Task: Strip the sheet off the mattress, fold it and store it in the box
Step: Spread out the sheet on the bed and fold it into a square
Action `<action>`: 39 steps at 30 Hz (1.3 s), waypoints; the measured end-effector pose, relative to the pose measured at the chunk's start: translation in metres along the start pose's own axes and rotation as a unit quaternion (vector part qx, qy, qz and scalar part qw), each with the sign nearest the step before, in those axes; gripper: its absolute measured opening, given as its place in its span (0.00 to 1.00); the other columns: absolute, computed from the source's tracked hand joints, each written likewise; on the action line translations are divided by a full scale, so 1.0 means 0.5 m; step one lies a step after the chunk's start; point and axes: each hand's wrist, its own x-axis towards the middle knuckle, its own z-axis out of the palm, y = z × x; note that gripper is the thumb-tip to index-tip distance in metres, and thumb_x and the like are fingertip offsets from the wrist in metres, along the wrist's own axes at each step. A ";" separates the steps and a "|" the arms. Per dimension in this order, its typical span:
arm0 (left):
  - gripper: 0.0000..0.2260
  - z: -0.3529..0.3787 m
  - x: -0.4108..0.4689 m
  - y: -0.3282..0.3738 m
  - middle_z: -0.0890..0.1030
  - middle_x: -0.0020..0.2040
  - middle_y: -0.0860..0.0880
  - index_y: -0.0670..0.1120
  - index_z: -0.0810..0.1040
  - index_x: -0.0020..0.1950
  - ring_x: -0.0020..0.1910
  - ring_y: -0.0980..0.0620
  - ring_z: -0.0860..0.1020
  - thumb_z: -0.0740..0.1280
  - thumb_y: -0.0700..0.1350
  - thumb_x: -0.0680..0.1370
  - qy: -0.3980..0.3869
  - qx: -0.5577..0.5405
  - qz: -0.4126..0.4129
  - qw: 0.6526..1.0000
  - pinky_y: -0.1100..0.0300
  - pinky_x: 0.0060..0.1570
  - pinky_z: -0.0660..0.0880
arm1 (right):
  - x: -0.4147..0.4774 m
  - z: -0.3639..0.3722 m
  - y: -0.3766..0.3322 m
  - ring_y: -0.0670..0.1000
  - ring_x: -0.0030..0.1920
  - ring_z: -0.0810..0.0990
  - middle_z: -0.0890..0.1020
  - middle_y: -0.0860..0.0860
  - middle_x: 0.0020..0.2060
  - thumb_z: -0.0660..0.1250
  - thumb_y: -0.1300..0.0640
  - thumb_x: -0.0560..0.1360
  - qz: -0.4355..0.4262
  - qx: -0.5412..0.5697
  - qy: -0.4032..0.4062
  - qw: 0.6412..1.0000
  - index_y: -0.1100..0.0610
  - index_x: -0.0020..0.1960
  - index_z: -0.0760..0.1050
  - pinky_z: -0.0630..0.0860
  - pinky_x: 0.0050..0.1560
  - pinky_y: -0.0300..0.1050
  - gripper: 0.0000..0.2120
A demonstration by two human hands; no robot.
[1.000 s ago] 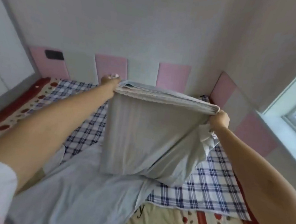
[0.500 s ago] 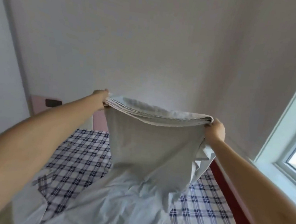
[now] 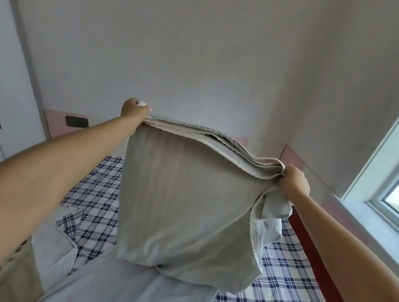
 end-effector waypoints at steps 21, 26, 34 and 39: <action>0.16 -0.287 -0.562 -0.594 0.81 0.56 0.43 0.39 0.74 0.61 0.48 0.51 0.80 0.57 0.50 0.82 -0.279 0.166 -0.534 0.781 0.60 0.45 0.76 | -0.668 0.320 0.222 0.49 0.50 0.77 0.78 0.52 0.54 0.65 0.40 0.72 -0.005 -0.042 -0.814 0.579 0.57 0.65 0.70 0.75 0.54 0.38 0.28; 0.41 -0.308 -0.630 -0.598 0.75 0.63 0.45 0.45 0.74 0.64 0.59 0.50 0.75 0.68 0.72 0.61 -0.530 0.351 -0.519 0.572 0.60 0.56 0.72 | -0.676 0.332 0.228 0.52 0.44 0.78 0.77 0.51 0.43 0.71 0.54 0.74 -0.090 -0.190 -0.864 0.457 0.64 0.64 0.72 0.75 0.41 0.34 0.23; 0.19 -0.152 -0.377 -0.376 0.78 0.50 0.44 0.43 0.69 0.67 0.40 0.49 0.75 0.66 0.48 0.78 -0.104 -0.044 -0.397 0.911 0.53 0.40 0.74 | -0.313 0.264 0.135 0.61 0.52 0.80 0.81 0.63 0.48 0.61 0.56 0.76 -0.101 -0.057 -0.356 0.927 0.65 0.50 0.77 0.73 0.45 0.49 0.13; 0.08 -0.078 -0.181 -0.009 0.81 0.44 0.45 0.44 0.72 0.59 0.41 0.46 0.79 0.62 0.43 0.81 -0.055 -0.383 -0.118 0.915 0.43 0.39 0.78 | -0.056 -0.014 -0.081 0.63 0.49 0.77 0.80 0.63 0.48 0.57 0.66 0.73 -0.036 0.215 0.071 0.973 0.63 0.51 0.73 0.63 0.39 0.47 0.09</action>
